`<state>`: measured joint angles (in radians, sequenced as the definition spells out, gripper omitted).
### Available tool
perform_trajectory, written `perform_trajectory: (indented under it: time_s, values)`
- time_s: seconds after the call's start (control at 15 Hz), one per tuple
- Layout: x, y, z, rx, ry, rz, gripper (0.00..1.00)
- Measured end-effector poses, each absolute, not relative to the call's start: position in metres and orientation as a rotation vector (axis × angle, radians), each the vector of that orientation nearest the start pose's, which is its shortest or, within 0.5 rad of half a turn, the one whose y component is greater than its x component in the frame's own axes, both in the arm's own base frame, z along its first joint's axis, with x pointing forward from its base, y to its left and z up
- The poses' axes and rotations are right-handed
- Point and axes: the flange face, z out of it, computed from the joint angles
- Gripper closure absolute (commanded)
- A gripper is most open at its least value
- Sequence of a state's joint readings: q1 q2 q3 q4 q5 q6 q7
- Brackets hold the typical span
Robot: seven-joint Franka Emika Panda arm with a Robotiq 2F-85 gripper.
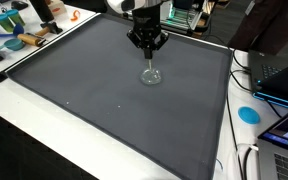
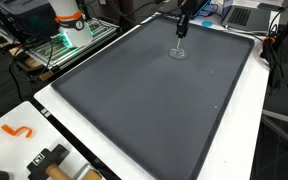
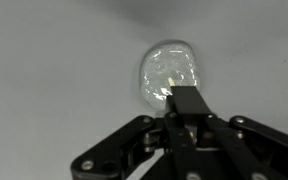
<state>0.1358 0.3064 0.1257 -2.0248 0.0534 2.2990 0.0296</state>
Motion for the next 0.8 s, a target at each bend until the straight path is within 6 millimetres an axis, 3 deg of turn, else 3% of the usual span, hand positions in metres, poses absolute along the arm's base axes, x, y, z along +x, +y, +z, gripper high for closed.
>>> perform_trajectory:
  time_s: [0.8]
  values:
    - [0.581, 0.154, 0.268, -3.082, -0.335, 0.110, 0.97]
